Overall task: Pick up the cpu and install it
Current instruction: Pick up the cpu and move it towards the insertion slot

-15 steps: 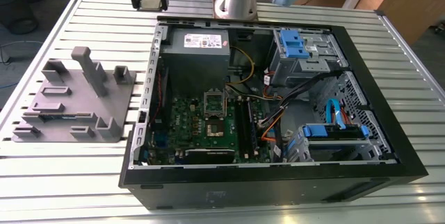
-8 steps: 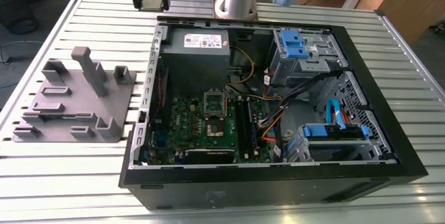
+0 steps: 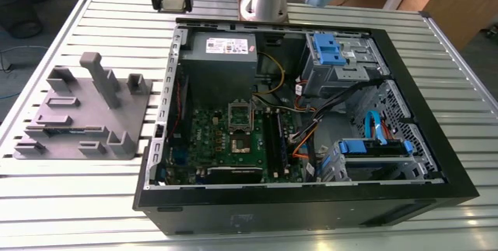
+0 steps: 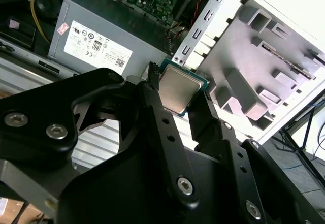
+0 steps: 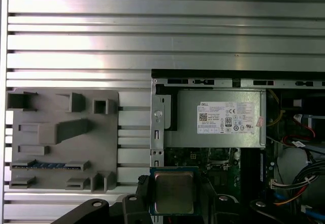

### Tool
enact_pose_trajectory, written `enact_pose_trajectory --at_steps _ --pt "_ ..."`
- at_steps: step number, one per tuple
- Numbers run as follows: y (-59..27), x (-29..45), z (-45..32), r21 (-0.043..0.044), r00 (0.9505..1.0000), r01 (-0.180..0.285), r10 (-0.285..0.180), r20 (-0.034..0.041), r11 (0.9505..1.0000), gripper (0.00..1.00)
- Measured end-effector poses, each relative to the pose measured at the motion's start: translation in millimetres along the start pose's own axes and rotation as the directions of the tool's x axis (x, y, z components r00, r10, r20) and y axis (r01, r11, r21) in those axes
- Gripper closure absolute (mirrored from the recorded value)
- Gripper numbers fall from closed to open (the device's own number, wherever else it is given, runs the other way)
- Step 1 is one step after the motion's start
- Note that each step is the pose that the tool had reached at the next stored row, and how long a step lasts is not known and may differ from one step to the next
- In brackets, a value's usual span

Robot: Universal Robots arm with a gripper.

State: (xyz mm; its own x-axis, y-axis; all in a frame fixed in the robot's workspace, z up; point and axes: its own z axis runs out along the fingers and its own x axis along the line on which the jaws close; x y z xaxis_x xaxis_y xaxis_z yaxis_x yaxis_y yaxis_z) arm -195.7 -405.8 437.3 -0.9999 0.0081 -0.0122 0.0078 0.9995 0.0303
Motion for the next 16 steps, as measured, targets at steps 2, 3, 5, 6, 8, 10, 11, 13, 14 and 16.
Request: enact_pose_trajectory --at_steps 2,3,5,6,8,10,11,13,14,16 --pt "0.0 -0.7 0.0 -0.0001 1.0000 0.000 0.000 0.0000 1.0000 0.53" --pt "0.0 -1.2 0.0 0.0001 1.0000 0.000 0.000 -0.0001 1.0000 0.53" --pt "0.0 -2.1 0.0 0.0000 1.0000 0.000 0.000 0.0000 1.0000 0.53" --pt "0.0 -2.6 0.0 0.0000 1.0000 0.000 0.000 0.0000 1.0000 0.53" --pt "0.0 -3.6 0.0 0.0000 1.0000 0.000 0.000 0.0000 1.0000 0.53" --pt "0.0 -4.8 0.1 0.0000 1.0000 0.000 0.000 0.0000 1.0000 0.53" --pt "0.0 -5.5 0.1 0.0000 1.0000 0.000 0.000 0.0000 1.0000 0.53" --pt "0.0 -6.9 0.1 0.0001 1.0000 0.000 0.000 0.0000 1.0000 0.53" --pt "0.0 -7.5 0.1 0.0001 1.0000 0.000 0.000 -0.0001 1.0000 0.53" --pt "0.0 -8.1 0.1 0.0000 1.0000 0.000 0.000 0.0000 1.0000 0.53"
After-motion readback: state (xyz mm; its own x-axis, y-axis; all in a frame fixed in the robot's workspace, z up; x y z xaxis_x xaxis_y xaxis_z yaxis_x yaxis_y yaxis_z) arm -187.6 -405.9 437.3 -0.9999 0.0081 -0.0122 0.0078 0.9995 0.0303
